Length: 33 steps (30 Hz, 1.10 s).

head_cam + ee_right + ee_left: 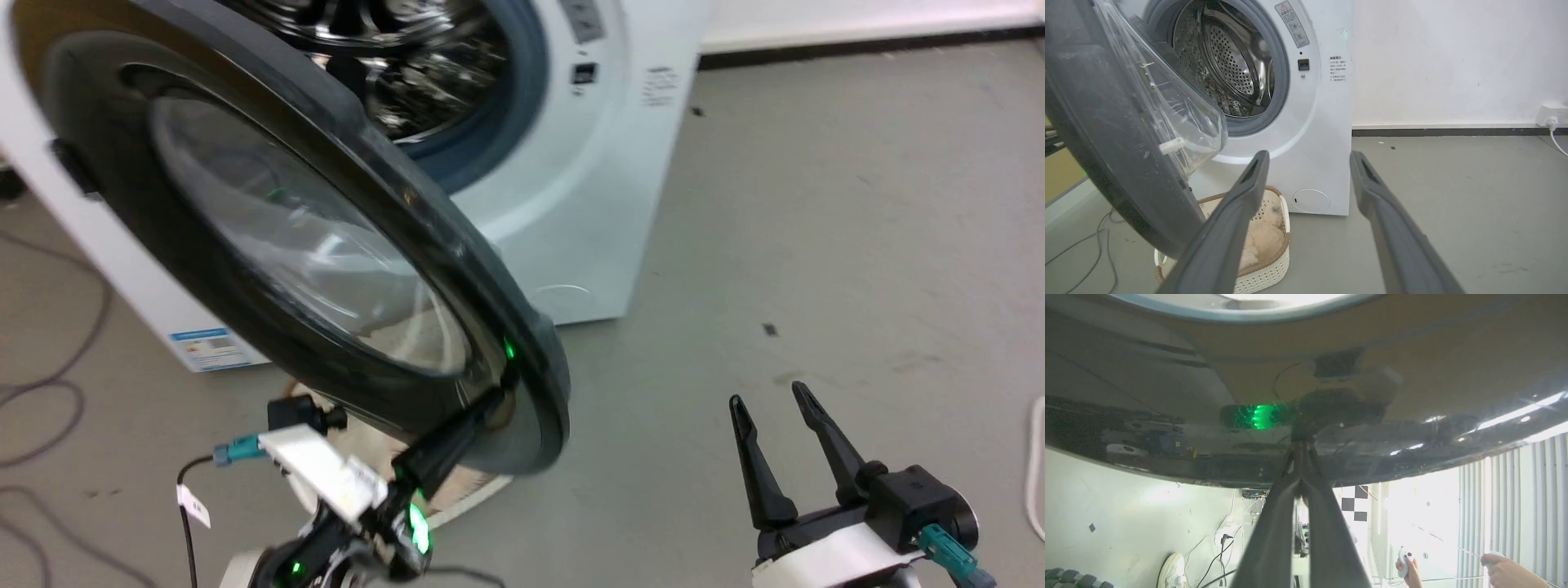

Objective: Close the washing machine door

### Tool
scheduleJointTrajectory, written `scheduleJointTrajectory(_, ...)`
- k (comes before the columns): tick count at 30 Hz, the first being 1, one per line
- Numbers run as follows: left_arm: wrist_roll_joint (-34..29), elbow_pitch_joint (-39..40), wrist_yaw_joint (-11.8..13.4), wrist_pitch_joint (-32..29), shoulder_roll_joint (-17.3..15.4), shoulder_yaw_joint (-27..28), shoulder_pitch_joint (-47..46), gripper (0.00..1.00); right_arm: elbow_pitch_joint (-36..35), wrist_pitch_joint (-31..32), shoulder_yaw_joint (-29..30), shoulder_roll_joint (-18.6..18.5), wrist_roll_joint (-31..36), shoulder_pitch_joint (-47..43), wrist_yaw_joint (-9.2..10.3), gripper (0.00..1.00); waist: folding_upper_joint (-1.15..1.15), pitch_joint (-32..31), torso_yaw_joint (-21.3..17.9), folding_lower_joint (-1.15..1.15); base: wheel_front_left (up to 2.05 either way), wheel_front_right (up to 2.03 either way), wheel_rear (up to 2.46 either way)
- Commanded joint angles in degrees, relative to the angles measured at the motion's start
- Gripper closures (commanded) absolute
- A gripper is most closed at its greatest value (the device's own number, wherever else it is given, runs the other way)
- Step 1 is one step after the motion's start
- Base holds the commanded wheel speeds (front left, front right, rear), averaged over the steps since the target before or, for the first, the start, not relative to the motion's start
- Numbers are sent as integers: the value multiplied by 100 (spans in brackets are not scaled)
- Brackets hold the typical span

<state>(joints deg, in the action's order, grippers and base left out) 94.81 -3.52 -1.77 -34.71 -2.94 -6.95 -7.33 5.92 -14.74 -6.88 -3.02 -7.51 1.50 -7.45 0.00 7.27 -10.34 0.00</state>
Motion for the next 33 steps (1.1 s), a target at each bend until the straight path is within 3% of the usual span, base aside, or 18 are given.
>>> scheduleJointTrajectory(1, 38, -117, -57, 257, 6, -48, -256, 100, -38, -26, -27, 14, -42, 95, -3, 0, 0, 227, -376, 0, 0, 0, 0)
scheduleJointTrajectory(6, 133, -675, -119, 1230, 6, -144, -969, 100, -56, -26, -86, 14, -131, 130, -3, 0, 0, 367, -691, 0, 0, 0, 0)
scheduleJointTrajectory(16, 262, -1881, -379, 2686, 6, -345, -2344, 100, -62, -26, -157, 14, -209, 170, -3, 0, 0, 489, -887, 0, 0, 0, 0)
scheduleJointTrajectory(21, 373, -2273, -493, 2851, 6, -580, -2550, 100, -33, -26, -150, 14, -200, 178, -3, 0, 0, 407, -769, 0, 0, 0, 0)
scheduleJointTrajectory(27, 108, -2315, -562, 2720, -67, -912, -2174, 100, -2, -26, -76, 14, -130, 115, -3, 0, 0, 154, -449, 0, 0, 0, 0)
scheduleJointTrajectory(30, -216, -1955, -568, 2548, -267, -1197, -1763, 100, 12, -26, -32, 14, -84, 67, -3, 0, 0, -1, -242, 0, 0, 0, 0)
scheduleJointTrajectory(33, -830, -1547, -569, 2514, -718, -1585, -1294, 100, 35, -26, -9, 14, -28, 25, -3, 0, 0, -157, -35, 0, 0, 0, 0)
